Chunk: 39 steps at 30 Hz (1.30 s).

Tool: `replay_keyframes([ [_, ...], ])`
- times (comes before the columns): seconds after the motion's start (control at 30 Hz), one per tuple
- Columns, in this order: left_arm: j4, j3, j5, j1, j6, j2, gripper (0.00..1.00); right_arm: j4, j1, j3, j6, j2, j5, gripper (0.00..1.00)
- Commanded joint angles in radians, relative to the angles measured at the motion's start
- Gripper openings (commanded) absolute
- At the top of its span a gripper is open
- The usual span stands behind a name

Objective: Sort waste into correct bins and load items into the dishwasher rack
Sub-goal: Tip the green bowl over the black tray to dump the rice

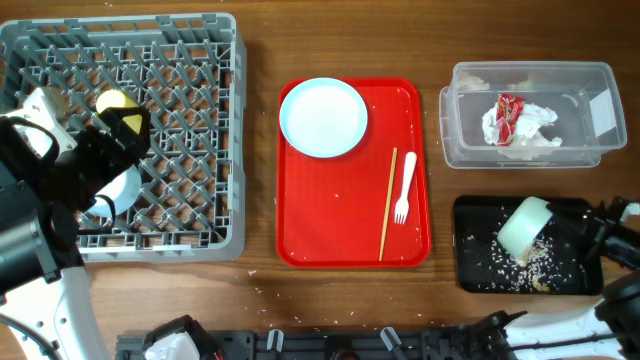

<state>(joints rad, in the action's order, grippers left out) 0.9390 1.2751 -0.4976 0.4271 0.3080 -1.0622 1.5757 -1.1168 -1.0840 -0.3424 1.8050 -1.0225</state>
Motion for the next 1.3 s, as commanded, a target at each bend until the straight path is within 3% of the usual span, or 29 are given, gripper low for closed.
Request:
replay_keyframes([
  [0.0, -0.002, 0.002, 0.002, -0.003, -0.01, 0.0, 1.0, -0.034, -0.028, 0.002, 0.005, 0.011, -0.053, 0.04],
  [0.1, -0.002, 0.002, 0.002, -0.003, -0.009, 0.0, 1.0, -0.054, -0.03, 0.002, -0.038, 0.011, -0.101, 0.04],
  [0.17, -0.002, 0.002, 0.002, -0.003, -0.01, 0.0, 1.0, -0.077, -0.03, 0.002, 0.034, 0.011, -0.086, 0.04],
  [0.27, -0.002, 0.002, 0.002, -0.003, -0.01, 0.0, 1.0, -0.018, -0.03, 0.002, -0.068, 0.011, -0.155, 0.04],
  [0.33, -0.002, 0.002, 0.002, -0.003, -0.009, 0.0, 1.0, -0.05, -0.03, 0.002, 0.022, 0.011, -0.149, 0.04],
  [0.47, -0.002, 0.002, 0.002, -0.003, -0.009, 0.0, 1.0, -0.085, -0.03, 0.002, 0.045, 0.011, -0.173, 0.04],
  [0.57, -0.002, 0.002, 0.002, -0.003, -0.009, 0.0, 1.0, -0.024, -0.03, 0.002, -0.026, 0.011, -0.16, 0.04],
  [0.63, -0.002, 0.002, 0.002, -0.003, -0.01, 0.0, 1.0, -0.033, -0.03, 0.002, 0.066, 0.011, -0.104, 0.04],
  [0.67, -0.002, 0.002, 0.002, -0.003, -0.009, 0.0, 1.0, 0.036, -0.03, 0.002, 0.023, 0.011, -0.098, 0.04],
  [0.8, -0.002, 0.002, 0.002, -0.003, -0.009, 0.0, 1.0, -0.1, -0.033, 0.0, 0.079, 0.006, -0.133, 0.04],
  [0.83, -0.002, 0.002, 0.002, -0.003, -0.009, 0.0, 1.0, -0.115, -0.033, -0.001, 0.138, 0.006, -0.083, 0.04],
  [0.93, -0.002, 0.002, 0.002, -0.003, -0.009, 0.0, 1.0, -0.109, -0.033, -0.001, 0.084, 0.006, -0.108, 0.04],
  [1.0, -0.002, 0.002, 0.002, -0.003, -0.009, 0.0, 1.0, -0.123, -0.033, -0.002, 0.141, 0.006, -0.099, 0.04],
  [1.07, -0.002, 0.002, 0.002, -0.003, -0.009, 0.0, 1.0, -0.105, -0.033, -0.002, 0.079, 0.006, -0.147, 0.04],
  [1.13, -0.002, 0.002, 0.002, -0.003, -0.009, 0.0, 1.0, -0.096, -0.033, -0.002, 0.138, 0.006, -0.092, 0.04],
  [1.2, -0.002, 0.002, 0.002, -0.003, -0.009, 0.0, 1.0, -0.022, -0.037, -0.002, -0.025, 0.006, -0.191, 0.04],
  [1.27, -0.002, 0.002, 0.002, -0.003, -0.01, 0.0, 1.0, -0.084, -0.037, -0.002, 0.005, 0.006, -0.224, 0.04],
])
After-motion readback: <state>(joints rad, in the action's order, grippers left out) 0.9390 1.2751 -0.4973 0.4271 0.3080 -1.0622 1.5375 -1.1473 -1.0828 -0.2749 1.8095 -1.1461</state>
